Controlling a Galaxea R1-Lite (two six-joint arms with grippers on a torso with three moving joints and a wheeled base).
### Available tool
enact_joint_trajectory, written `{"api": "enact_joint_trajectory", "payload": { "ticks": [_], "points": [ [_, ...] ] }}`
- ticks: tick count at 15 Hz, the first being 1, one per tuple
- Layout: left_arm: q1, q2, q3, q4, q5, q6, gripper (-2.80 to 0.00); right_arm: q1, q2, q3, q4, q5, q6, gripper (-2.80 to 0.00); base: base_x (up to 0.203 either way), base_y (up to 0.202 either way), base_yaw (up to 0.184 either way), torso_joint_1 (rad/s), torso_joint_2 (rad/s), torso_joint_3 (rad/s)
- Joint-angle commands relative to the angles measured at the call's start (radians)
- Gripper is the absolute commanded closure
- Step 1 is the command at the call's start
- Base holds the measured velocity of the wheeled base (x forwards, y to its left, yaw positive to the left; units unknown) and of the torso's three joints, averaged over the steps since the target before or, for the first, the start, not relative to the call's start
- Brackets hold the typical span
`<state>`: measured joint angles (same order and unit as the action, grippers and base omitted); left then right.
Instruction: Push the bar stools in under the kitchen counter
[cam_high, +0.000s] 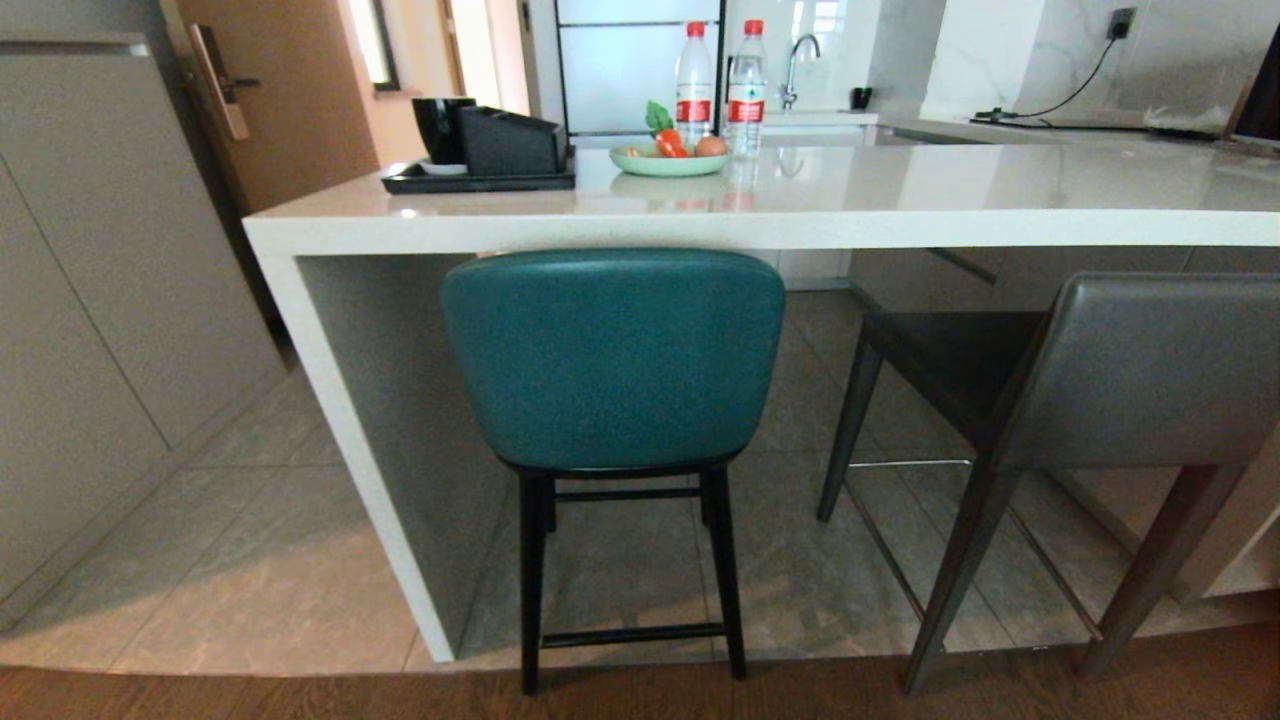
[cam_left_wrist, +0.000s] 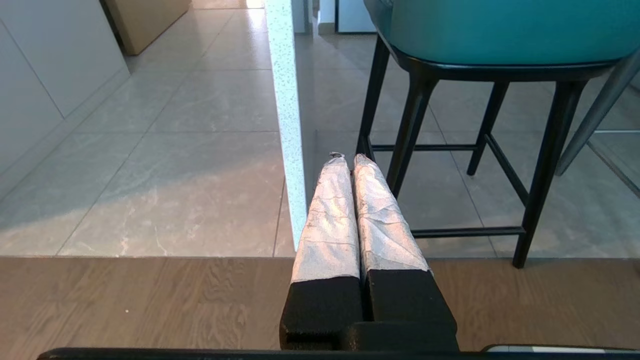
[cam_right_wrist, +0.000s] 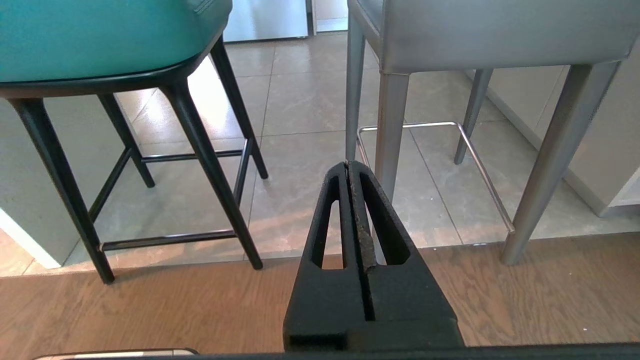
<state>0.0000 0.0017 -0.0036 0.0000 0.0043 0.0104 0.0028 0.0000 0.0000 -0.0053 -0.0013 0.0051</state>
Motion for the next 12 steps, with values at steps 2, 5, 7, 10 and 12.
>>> {"api": "enact_joint_trajectory", "payload": {
  "ticks": [2, 5, 7, 10, 12],
  "points": [
    [0.0, 0.0, 0.002, -0.003, 0.0, 0.0, 0.0, 0.0, 0.002, 0.003, -0.001, 0.0, 0.001, 0.0, 0.0, 0.0, 0.0, 0.0, 0.0, 0.0],
    [0.0, -0.002, 0.002, -0.003, 0.0, 0.0, 0.0, 0.0, 0.002, 0.002, -0.001, 0.0, 0.001, 0.0, 0.0, 0.0, 0.0, 0.0, 0.0, 0.0],
    [0.0, 0.0, 0.002, -0.003, 0.0, 0.0, 0.0, 0.0, 0.002, 0.002, -0.001, 0.0, 0.001, 0.0, 0.0, 0.0, 0.0, 0.0, 0.0, 0.0],
    [0.001, 0.0, 0.002, -0.003, 0.0, 0.001, 0.0, 0.0, 0.002, 0.002, -0.001, 0.0, 0.001, 0.0, 0.0, 0.0, 0.0, 0.0, 0.0, 0.0],
    [0.002, 0.0, 0.002, -0.002, 0.002, 0.002, 0.0, 0.0, 0.002, 0.003, -0.001, 0.0, 0.001, 0.0, 0.0, 0.0, 0.0, 0.0, 0.0, 0.0]
  ]
}}
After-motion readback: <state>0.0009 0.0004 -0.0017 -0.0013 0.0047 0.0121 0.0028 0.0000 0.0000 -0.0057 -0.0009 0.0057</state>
